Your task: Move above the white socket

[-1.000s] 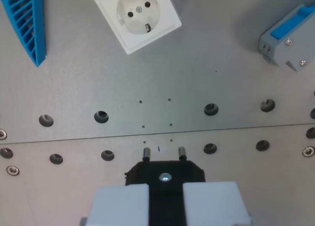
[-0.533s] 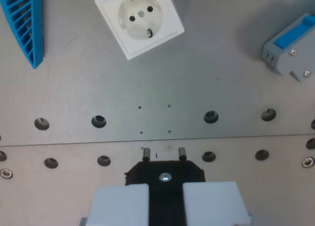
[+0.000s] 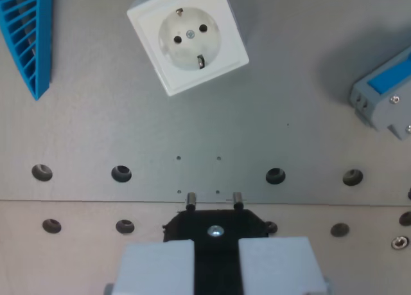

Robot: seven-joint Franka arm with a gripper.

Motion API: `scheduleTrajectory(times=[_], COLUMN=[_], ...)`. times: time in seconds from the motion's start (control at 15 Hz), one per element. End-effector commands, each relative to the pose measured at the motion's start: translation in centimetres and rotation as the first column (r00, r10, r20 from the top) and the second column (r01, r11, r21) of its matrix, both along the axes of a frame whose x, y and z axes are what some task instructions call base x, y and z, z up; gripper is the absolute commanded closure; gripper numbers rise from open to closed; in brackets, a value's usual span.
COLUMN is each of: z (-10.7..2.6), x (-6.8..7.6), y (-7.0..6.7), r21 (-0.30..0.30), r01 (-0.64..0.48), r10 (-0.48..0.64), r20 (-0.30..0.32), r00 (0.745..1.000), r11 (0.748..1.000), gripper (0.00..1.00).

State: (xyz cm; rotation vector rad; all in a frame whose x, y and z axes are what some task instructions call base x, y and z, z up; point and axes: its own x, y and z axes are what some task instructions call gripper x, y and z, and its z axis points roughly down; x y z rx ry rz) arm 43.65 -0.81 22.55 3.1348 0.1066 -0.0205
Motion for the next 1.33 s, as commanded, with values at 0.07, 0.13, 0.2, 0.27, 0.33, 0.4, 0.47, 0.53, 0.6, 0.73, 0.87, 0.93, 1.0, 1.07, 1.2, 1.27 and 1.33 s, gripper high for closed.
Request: scheduleTrajectory(times=[0.07, 0.13, 0.2, 0.27, 0.33, 0.4, 0.47, 0.53, 0.6, 0.73, 0.87, 0.93, 1.0, 1.07, 1.2, 1.27, 1.33], z=[-1.1, -1.4, -1.7, -2.0, -2.3, -2.7, -3.0, -3.4, -3.7, -4.5, -5.3, -5.7, -6.0, -6.4, -7.1, -7.4, -7.8], x=[0.7, 0.8, 0.9, 1.0, 1.1, 1.2, 1.3, 1.5, 1.6, 1.9, 2.2, 2.3, 2.5, 2.6, 2.9, 3.0, 3.1], y=[0.3, 0.3, 0.4, 0.4, 0.5, 0.5, 0.6, 0.6, 0.7, 0.8, 0.8, 0.9, 0.9, 1.0, 1.0, 1.1, 1.1], r21=[0.01, 0.011, 0.012, 0.014, 0.015, 0.016, 0.017, 0.018, 0.018, 0.02, 0.022, 0.023, 0.024, 0.026, 0.028, 0.028, 0.028], r01=[-0.13, -0.141, -0.155, -0.165, -0.178, -0.19, -0.202, -0.213, -0.225, -0.246, -0.267, -0.278, -0.284, -0.293, -0.308, -0.312, -0.32], r10=[0.13, 0.141, 0.155, 0.164, 0.178, 0.19, 0.202, 0.213, 0.224, 0.246, 0.267, 0.278, 0.284, 0.294, 0.308, 0.313, 0.32], r20=[0.018, 0.018, 0.017, 0.015, 0.014, 0.014, 0.012, 0.011, 0.009, 0.006, 0.004, 0.001, -0.002, -0.006, -0.009, -0.007, -0.005], r00=[0.991, 0.99, 0.988, 0.986, 0.984, 0.982, 0.979, 0.977, 0.974, 0.969, 0.964, 0.961, 0.959, 0.956, 0.951, 0.95, 0.947], r11=[0.991, 0.99, 0.988, 0.986, 0.984, 0.982, 0.979, 0.977, 0.974, 0.969, 0.963, 0.96, 0.958, 0.956, 0.951, 0.95, 0.947], gripper=[1.0, 1.0, 1.0, 1.0, 1.0, 1.0, 1.0, 1.0, 1.0, 1.0, 1.0, 1.0, 1.0, 1.0, 1.0, 1.0, 1.0])
